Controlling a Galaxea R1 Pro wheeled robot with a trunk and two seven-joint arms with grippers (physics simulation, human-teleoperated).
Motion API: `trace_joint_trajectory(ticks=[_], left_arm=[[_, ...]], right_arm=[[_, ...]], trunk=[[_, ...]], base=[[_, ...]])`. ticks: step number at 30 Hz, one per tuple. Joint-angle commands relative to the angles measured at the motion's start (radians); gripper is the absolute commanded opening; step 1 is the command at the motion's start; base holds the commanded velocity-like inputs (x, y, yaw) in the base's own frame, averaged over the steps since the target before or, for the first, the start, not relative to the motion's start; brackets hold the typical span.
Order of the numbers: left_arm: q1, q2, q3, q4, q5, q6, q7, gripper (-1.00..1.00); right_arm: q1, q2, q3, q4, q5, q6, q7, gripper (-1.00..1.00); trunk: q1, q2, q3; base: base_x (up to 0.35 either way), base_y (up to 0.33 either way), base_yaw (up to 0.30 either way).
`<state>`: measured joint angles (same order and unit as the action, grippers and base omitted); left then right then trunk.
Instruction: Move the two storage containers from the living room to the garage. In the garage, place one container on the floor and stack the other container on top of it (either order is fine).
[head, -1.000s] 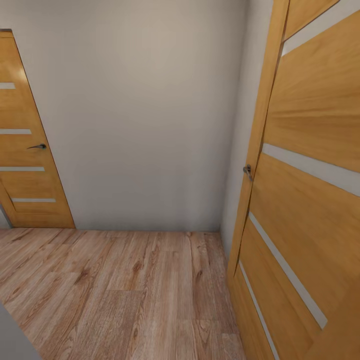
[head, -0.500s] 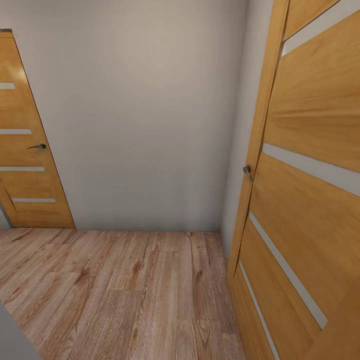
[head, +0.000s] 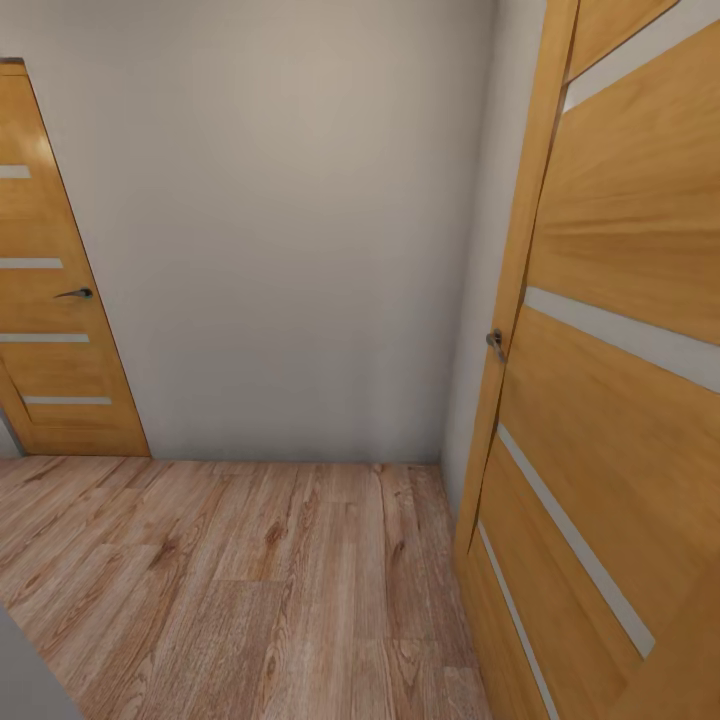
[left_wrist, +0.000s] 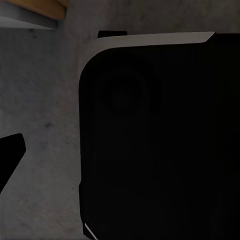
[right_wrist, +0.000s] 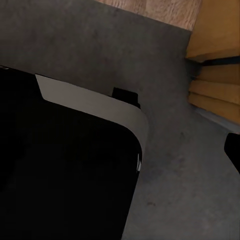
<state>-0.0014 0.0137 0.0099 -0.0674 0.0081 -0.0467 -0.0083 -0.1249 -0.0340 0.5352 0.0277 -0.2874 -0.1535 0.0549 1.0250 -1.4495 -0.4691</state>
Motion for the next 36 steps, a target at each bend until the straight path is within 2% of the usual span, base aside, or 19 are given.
trace_joint_trajectory(ticks=[1,36], left_arm=[[0.0,0.0,0.001,0.0,0.001,-0.002,-0.001,1.0],[0.0,0.0,0.001,0.0,0.001,-0.002,-0.001,1.0]], right_arm=[[-0.001,0.0,0.006,0.003,-0.01,-0.006,0.011,1.0],[-0.001,-0.002,0.006,0.003,0.002,-0.007,0.019,1.0]], trunk=[[0.0,-0.001,-0.001],[0.0,-0.001,-0.001]], base=[[0.0,0.0,0.0],[0.0,0.0,0.0]])
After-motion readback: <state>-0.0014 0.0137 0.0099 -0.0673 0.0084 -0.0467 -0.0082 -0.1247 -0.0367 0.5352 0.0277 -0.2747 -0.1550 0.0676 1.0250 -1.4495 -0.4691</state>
